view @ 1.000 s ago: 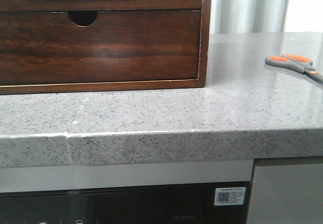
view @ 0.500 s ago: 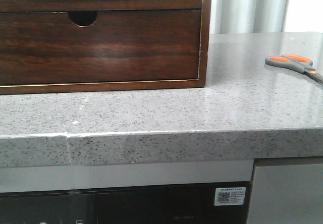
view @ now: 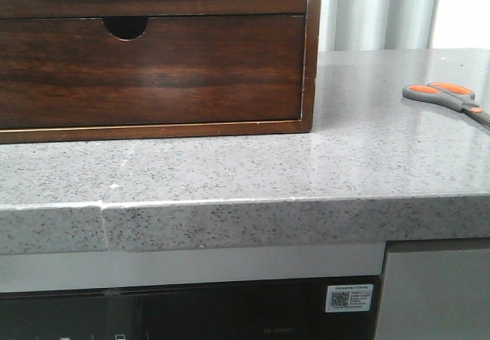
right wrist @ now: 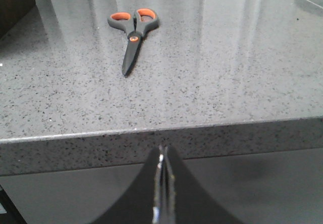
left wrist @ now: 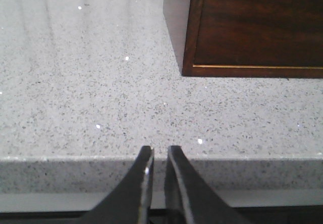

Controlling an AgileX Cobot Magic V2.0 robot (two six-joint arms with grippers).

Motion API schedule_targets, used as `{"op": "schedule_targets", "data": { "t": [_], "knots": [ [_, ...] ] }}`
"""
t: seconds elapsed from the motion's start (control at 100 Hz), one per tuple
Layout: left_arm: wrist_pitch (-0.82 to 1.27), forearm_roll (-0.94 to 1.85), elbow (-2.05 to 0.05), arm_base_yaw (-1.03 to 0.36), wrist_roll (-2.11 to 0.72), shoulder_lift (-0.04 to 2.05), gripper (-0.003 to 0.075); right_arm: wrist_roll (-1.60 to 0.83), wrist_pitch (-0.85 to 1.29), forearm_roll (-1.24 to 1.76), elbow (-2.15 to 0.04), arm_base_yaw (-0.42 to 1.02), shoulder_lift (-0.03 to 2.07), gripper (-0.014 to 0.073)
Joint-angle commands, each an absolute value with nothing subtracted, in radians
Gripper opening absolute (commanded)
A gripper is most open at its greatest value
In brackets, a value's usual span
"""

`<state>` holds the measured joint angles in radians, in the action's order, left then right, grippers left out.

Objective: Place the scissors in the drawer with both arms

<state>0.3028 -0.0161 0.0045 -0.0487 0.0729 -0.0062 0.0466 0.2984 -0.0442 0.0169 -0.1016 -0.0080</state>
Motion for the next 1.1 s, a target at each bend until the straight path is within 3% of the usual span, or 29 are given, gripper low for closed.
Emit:
{"op": "schedule_targets", "data": {
  "t": [0.0,0.38,0.66,0.92,1.09],
  "knots": [
    [0.191,-0.029,0.020,-0.046,0.081,-0.040,0.0003,0.041,0.205,-0.048,0.030,-0.108,-0.031,-0.0116],
    [0.151,-0.046,0.020,-0.046,0.081,-0.040,0.0003,0.041,0.131,-0.049,0.030,-0.108,-0.031,-0.0116],
    [-0.048,-0.046,0.018,-0.046,0.081,-0.040,0.0003,0.041,-0.058,-0.047,0.028,-0.108,-0.031,-0.0116],
    [-0.079,-0.037,-0.077,-0.046,0.083,-0.019,0.0003,0.041,0.033,-0.045,-0.061,-0.108,-0.016,-0.0116],
    [0.045,-0.038,-0.231,-0.046,0.083,0.072,0.0003,0.041,0.156,0.000,-0.146,-0.108,0.077,-0.0116]
  ]
}}
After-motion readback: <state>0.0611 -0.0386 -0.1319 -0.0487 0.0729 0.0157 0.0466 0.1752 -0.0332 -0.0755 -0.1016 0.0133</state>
